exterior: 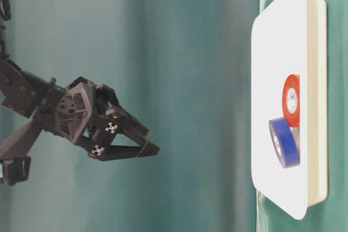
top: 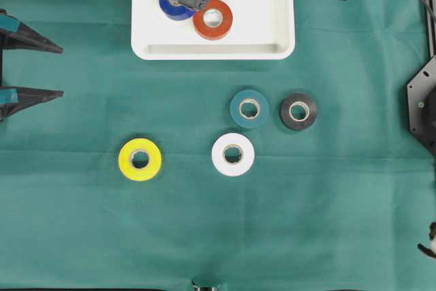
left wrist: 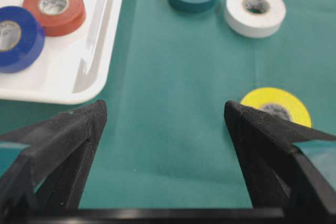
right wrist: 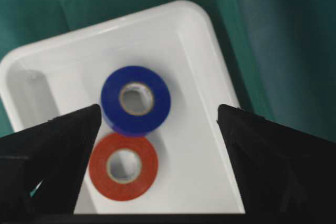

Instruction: Pick up the tape from a random location and place it into the white case.

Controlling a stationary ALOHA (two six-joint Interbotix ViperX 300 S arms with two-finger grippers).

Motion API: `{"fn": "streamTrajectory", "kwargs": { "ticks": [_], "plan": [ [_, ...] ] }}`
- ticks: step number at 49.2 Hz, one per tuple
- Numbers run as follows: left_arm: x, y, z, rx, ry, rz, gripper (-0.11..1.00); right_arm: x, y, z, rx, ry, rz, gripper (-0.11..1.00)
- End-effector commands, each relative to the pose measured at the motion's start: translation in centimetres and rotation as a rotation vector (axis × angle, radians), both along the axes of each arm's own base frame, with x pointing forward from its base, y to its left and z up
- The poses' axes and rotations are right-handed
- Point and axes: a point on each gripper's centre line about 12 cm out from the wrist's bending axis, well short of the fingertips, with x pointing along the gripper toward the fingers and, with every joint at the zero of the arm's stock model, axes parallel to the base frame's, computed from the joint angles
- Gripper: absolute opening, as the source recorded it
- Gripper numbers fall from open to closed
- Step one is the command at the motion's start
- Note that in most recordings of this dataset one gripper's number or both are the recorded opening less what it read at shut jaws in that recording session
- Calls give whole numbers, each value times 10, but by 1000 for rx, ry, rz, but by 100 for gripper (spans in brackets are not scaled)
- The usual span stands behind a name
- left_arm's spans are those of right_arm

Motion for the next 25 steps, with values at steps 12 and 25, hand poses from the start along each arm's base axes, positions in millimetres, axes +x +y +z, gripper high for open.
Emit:
{"fn": "streamTrajectory", "kwargs": {
  "ticks": [12,25],
  "plan": [
    [2,0,2,-2,1,2,98,-23,10,47,-26,-93,12,89],
    [1,1,1,0,6,3,98,-56,20,43,-11,-53,8,89]
  ]
}}
